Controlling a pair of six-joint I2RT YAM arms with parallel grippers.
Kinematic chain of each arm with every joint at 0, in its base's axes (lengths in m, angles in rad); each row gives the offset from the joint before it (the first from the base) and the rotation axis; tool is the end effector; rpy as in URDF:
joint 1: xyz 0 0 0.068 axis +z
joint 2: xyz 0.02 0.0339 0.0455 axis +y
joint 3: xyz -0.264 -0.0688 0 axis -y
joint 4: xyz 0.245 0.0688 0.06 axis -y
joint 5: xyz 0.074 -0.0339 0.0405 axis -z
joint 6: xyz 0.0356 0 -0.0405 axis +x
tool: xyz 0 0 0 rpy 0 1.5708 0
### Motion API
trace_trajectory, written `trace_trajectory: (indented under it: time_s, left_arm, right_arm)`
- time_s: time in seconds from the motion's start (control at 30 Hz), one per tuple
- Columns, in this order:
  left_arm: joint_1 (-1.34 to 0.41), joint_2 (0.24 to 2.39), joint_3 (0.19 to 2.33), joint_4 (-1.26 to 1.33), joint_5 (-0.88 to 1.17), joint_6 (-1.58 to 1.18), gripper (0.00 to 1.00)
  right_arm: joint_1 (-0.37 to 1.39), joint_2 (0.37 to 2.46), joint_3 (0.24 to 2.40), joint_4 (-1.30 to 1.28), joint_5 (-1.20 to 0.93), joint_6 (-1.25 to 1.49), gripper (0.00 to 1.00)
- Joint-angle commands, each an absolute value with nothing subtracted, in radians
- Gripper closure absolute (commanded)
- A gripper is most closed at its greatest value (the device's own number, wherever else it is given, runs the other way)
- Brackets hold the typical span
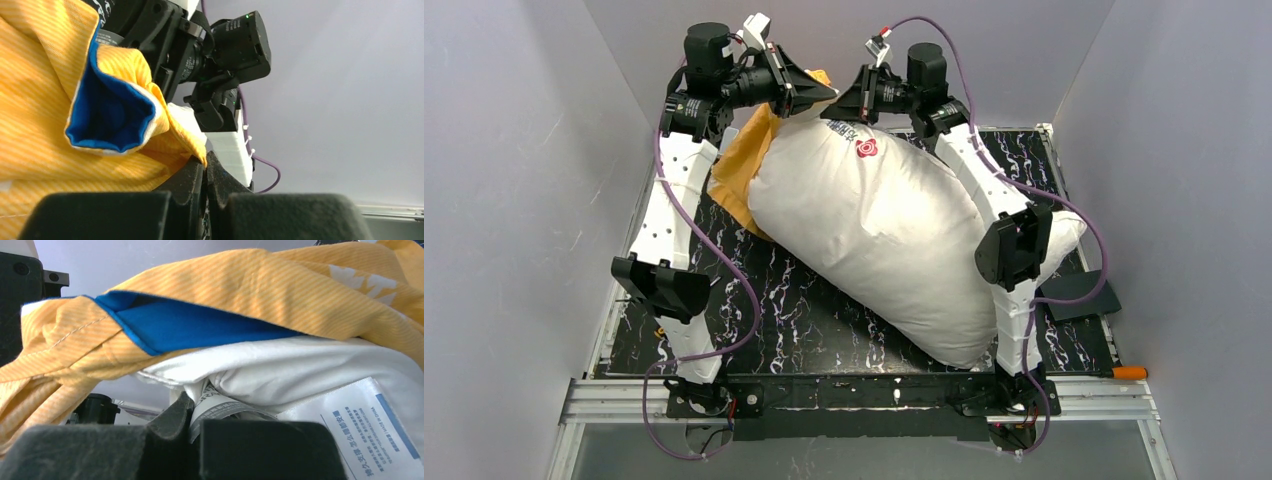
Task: Put the pillow into the pillowcase
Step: Stuff the pillow into the pillowcase.
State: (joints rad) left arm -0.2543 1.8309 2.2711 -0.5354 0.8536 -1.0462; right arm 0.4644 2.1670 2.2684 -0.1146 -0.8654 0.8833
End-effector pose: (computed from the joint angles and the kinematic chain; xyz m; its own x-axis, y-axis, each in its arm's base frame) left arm 0.3619 -0.1218 0.5180 -0.8177 -0.3753 -0.4366 0.3669 0.2448 -0.8975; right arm 0.4376 0.2495 0.4152 -0.7579 0.1807 -0.6268 -0.6071 0.1560 0.7791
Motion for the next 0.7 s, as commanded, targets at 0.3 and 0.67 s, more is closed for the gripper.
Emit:
trace_trajectory:
  time_s: [0.3,0.67]
  left_arm:
    - [-0.266,1.999,2.528,-0.302,0.847,-1.282,1.0]
    - [-0.308,1.812,2.248,-0.29,0.932,-1.233,1.0]
  right_arm:
    - [0.606,1.964,2.196,-0.378,-0.967,0.451,0.99]
    - [0.541,2.101,2.201,0.444,-0.992,1.115,0.99]
